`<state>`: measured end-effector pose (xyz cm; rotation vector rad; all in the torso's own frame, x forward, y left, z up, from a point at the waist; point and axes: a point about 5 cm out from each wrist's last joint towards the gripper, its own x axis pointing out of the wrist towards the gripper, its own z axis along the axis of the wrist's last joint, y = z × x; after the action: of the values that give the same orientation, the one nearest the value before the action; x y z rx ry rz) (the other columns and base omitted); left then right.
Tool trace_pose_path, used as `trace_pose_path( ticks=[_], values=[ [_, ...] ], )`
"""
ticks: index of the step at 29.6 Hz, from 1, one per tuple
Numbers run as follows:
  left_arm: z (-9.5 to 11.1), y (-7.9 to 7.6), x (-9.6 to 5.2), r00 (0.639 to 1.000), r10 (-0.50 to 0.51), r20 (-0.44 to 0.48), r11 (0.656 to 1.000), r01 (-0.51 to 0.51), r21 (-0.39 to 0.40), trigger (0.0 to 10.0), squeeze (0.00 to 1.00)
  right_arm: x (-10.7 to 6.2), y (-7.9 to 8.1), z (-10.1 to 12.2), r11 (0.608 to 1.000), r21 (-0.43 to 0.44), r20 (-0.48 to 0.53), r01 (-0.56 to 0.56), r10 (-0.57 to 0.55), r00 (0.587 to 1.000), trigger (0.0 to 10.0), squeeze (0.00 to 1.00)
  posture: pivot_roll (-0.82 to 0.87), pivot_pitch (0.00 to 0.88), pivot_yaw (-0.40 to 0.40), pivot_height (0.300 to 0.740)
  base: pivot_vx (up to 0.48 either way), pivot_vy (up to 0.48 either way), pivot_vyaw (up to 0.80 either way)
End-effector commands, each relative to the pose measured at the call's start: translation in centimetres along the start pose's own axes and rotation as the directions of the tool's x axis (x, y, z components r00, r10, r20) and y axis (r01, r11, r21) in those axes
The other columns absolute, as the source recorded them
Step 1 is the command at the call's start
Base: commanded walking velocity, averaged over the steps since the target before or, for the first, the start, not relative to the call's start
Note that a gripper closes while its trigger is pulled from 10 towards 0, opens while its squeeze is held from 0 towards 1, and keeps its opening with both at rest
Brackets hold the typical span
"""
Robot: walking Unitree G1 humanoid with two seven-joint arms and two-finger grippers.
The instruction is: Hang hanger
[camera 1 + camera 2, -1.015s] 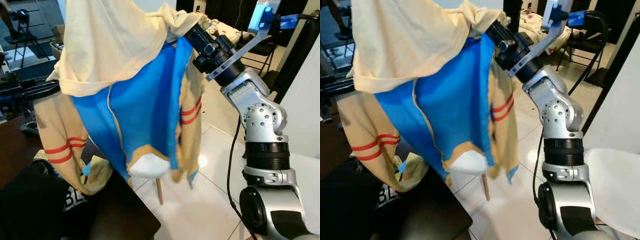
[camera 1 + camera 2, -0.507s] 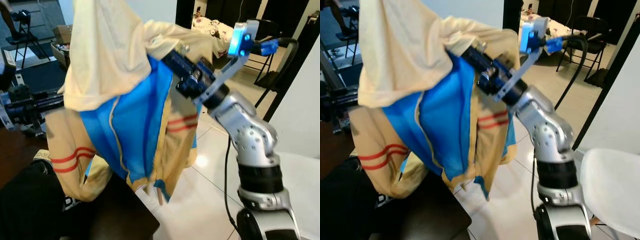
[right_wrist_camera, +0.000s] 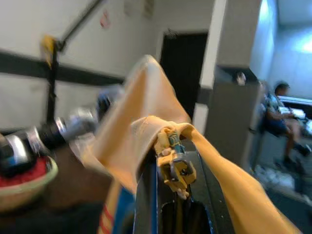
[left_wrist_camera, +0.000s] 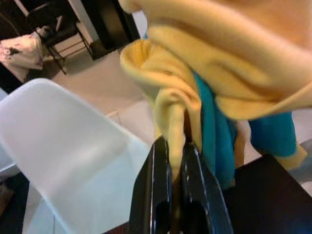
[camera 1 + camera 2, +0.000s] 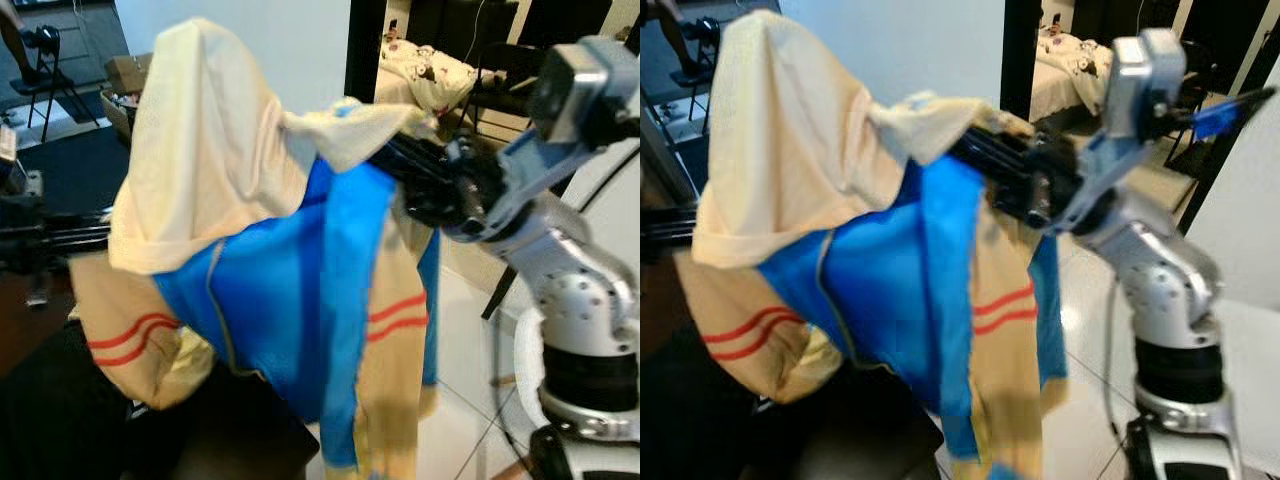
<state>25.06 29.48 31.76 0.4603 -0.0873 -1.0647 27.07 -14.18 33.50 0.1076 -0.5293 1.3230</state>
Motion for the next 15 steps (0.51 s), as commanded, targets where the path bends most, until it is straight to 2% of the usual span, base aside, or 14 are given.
trace_pose_path(
  ticks=[1,3,7,11,15],
  values=[
    [1.1,0.4,-1.0,1.000,0.012,-0.016,0.999,-0.011,0.043,10.0,0.00,-0.6,-0.1,0.2,1.000,-0.018,-0.025,0.002,-0.003,1.000,0.0,0.00,0.10,0.000,0.002,0.740,0.000,0.000,0.00],
    [1.6,0.5,-1.6,0.999,0.006,-0.042,0.998,-0.004,0.058,10.0,0.00,-2.1,-0.6,0.7,0.999,-0.045,-0.073,0.028,-0.031,0.997,0.0,0.00,0.10,0.000,0.002,0.740,0.000,0.000,0.00],
    [1.8,0.4,-1.6,0.998,-0.020,-0.055,0.998,0.023,0.063,10.0,0.00,-2.9,-1.2,0.9,0.996,-0.072,-0.111,0.047,-0.055,0.992,0.0,0.00,0.10,0.000,-0.001,0.740,0.000,0.000,0.00],
    [1.7,0.3,-1.3,0.997,-0.042,-0.058,0.997,0.046,0.059,10.0,0.00,-2.9,-1.9,1.0,0.992,-0.099,-0.122,0.073,-0.085,0.989,0.0,0.00,0.10,0.000,-0.002,0.740,0.000,0.000,0.00],
    [1.2,0.0,-0.4,0.997,-0.067,-0.033,0.997,0.069,0.043,10.0,0.00,-1.6,-1.8,1.1,0.995,-0.091,-0.081,0.051,-0.059,0.995,0.0,0.00,0.10,0.000,-0.002,0.740,0.000,0.000,0.00]
  ],
)
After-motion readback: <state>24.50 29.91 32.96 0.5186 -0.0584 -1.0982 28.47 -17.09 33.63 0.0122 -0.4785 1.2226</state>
